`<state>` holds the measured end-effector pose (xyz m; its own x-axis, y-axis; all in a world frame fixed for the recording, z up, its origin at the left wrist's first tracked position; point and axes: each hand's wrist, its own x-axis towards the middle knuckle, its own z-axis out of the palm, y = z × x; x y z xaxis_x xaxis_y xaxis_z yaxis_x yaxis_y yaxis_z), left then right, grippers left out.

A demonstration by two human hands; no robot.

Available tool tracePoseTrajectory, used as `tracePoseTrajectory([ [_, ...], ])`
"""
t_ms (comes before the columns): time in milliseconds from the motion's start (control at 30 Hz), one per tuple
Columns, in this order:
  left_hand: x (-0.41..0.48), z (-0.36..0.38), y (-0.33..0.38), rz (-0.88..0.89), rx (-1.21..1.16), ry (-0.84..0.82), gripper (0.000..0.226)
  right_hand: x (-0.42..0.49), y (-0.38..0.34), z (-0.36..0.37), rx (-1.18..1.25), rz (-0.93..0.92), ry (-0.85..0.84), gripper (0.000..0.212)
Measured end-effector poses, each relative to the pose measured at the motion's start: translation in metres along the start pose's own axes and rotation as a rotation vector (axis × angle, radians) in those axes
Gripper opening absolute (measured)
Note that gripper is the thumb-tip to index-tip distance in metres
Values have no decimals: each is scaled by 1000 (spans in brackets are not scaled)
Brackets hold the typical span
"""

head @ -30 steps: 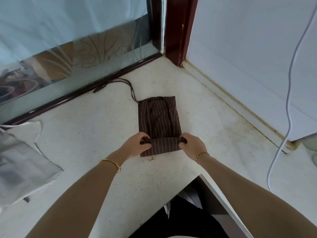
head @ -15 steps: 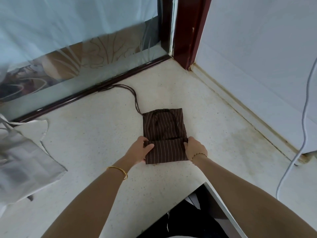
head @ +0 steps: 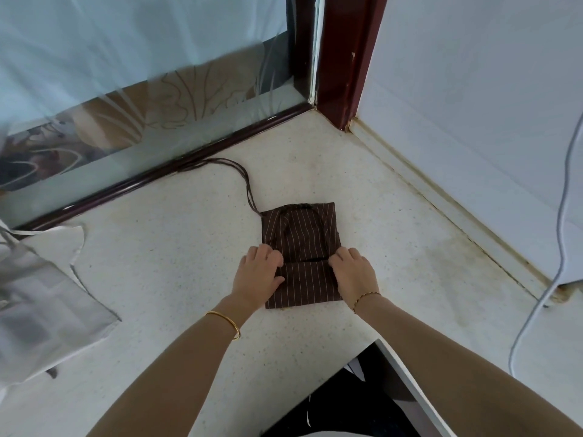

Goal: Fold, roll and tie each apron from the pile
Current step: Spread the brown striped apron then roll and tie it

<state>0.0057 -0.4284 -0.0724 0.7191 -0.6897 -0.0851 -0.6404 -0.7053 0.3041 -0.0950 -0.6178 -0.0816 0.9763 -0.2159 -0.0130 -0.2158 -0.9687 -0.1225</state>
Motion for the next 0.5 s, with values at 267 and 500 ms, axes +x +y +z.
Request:
tracePoseTrajectory([
  [267, -6, -13, -16, 122, -29, -367, 61, -21, 15, -2, 65, -73, -314, 73],
  [500, -10, -9, -19, 100, -69, -342, 75, -13, 19, -12, 248, 17, -266, 47],
])
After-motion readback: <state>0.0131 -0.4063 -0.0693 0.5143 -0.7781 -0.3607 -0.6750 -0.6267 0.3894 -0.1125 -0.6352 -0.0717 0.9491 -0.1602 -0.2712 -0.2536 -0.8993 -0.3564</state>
